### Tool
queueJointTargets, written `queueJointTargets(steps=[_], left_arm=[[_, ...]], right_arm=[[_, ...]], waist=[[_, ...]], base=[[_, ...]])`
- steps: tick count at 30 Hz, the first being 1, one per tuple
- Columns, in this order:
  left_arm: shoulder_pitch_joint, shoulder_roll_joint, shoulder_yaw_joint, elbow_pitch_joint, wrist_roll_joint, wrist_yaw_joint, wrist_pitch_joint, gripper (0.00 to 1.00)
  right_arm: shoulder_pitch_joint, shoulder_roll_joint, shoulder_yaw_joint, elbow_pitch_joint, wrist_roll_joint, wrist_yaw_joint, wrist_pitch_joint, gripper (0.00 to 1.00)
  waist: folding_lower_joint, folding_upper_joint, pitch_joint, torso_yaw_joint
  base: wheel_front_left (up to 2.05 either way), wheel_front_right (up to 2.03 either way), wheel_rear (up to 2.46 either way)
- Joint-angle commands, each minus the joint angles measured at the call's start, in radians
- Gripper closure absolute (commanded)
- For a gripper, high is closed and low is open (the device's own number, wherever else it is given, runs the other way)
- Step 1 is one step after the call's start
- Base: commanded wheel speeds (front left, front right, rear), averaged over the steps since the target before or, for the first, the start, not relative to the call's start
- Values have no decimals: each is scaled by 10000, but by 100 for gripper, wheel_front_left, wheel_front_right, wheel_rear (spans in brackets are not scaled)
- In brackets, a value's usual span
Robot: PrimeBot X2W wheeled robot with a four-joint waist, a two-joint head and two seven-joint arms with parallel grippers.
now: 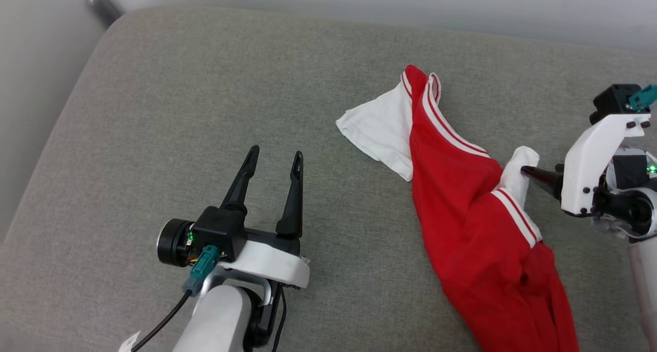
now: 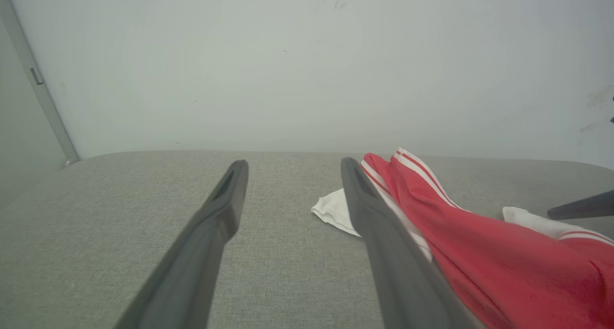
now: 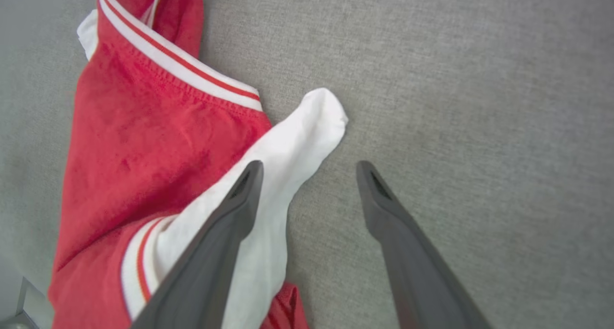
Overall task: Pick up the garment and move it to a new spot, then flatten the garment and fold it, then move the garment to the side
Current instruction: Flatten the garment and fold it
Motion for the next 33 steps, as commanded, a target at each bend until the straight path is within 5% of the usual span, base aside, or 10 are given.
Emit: queueJointTargets(steps=[1,8,9,10,11,12,13,26,33], left_arm=[[-131,-25,-3,-37,-27,10,-25,0],[-244,-49,-33,-56,-209,102,-25,0],[-259,-50,-44,-75,-224,131,-25,0],[-269,-50,-50,-84,-249,164,-25,0],[-275,-50,-54,-97,-271,181,-25,0],[-277,-50,-63,-98,-286,193,-25,0],[-279,-50,-72,-90,-288,195,-25,0],[-29,-48,199,109,-79,183,-25,0],[217,-47,448,166,13,101,-25,0]], right_arm=[[-139,-61,77,125,42,-3,51,0],[-183,-188,822,1387,8,-5,575,0],[-94,-163,879,1568,32,-5,611,16],[-33,-154,976,1690,49,-5,591,51],[17,-114,1032,1814,116,-5,588,62],[40,-71,1081,1910,179,-5,566,91],[25,-68,1163,1954,199,-5,514,100],[-1188,-1570,2096,153,306,-6,-988,100],[178,-2195,431,-1194,-53,-6,-845,100]], waist=[[0,0,239,236],[0,0,419,398],[0,0,433,399],[0,0,447,392],[0,0,460,381],[0,0,469,371],[0,0,473,356],[0,0,60,-258],[0,0,-394,-895]], base=[[0,0,0],[0,0,0],[0,0,0],[0,0,0],[0,0,0],[0,0,0],[0,0,0],[0,0,0],[0,0,0]])
